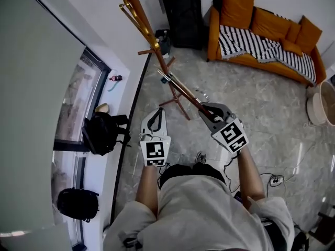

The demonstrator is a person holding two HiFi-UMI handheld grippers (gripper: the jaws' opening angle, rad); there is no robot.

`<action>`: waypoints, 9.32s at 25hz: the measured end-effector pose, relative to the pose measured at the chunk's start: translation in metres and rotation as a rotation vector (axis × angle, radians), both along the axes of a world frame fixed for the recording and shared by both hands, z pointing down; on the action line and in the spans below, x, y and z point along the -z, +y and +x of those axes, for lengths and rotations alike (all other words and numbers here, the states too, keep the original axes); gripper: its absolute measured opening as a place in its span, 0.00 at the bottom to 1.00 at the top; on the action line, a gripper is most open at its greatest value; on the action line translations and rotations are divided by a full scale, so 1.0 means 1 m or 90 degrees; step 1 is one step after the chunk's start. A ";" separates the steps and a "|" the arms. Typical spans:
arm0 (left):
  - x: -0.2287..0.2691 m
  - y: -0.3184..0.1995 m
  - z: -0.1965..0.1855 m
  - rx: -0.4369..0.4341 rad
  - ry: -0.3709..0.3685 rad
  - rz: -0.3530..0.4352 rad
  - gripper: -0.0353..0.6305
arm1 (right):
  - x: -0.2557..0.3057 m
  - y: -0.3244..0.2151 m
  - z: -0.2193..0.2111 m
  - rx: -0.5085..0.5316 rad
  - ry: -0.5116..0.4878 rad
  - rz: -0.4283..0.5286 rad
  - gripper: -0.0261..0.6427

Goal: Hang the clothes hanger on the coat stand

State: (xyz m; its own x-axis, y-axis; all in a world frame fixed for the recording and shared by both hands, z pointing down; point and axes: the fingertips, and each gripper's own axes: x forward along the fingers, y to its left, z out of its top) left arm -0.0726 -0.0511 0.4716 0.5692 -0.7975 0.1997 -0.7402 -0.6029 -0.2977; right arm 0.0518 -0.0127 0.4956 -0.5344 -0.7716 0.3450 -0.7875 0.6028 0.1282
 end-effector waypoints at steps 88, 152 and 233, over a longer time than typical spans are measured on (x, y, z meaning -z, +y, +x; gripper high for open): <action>-0.036 -0.259 0.031 -0.174 -0.558 -0.098 0.18 | -0.007 -0.283 -0.009 0.474 0.415 -0.040 0.13; -0.066 -0.288 -0.001 -0.157 -0.568 -0.148 0.20 | -0.045 -0.325 -0.037 0.563 0.349 -0.183 0.14; -0.073 -0.297 -0.006 0.174 -0.559 0.171 0.35 | -0.060 -0.359 -0.029 0.260 0.377 0.231 0.33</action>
State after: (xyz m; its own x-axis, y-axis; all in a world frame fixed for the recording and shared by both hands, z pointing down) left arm -0.0790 -0.3484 0.5443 0.0914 -0.9620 0.2572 -0.2925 -0.2728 -0.9165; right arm 0.0233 -0.3716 0.5561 -0.6053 -0.6736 0.4242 -0.2545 0.6686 0.6987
